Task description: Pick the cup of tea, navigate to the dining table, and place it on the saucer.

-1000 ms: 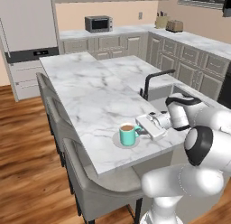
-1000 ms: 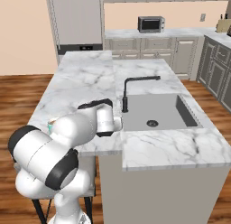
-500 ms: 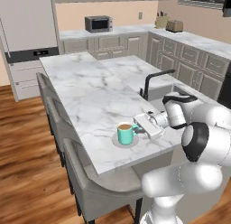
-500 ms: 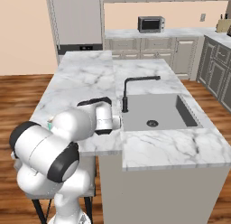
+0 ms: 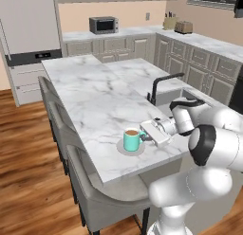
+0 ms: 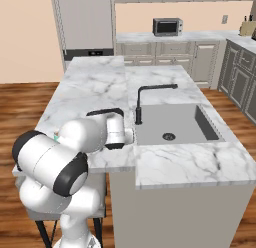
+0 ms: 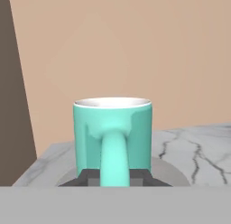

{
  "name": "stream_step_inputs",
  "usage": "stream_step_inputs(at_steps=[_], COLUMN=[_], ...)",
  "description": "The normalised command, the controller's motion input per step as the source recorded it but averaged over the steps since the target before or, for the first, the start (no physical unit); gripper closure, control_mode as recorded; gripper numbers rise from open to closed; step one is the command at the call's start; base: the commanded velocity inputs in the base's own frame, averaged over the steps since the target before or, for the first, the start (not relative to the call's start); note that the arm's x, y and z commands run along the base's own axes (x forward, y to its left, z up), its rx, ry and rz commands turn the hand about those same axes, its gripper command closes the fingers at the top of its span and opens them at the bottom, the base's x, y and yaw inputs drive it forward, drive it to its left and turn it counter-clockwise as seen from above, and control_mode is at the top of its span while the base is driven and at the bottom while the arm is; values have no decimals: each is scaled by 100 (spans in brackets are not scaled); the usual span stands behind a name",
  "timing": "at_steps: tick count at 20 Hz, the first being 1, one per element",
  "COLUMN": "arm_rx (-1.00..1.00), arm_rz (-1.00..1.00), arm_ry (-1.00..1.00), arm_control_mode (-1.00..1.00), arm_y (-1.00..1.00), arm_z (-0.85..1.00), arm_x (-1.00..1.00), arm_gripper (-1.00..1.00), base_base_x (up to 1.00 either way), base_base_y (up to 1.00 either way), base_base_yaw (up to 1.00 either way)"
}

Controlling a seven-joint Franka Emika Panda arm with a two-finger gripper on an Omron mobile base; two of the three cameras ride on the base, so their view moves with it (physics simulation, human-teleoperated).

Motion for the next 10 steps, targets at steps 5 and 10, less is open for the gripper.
stream_step_inputs(at_steps=[5, 10], arm_rx=[0, 0], arm_rz=[0, 0], arm_ry=[0, 0], arm_control_mode=[-100, -100], arm_y=[0, 0], arm_z=[0, 0], arm_x=[0, 0], arm_gripper=[-100, -100], base_base_x=[0, 0], base_base_y=[0, 0], base_base_yaw=[0, 0])
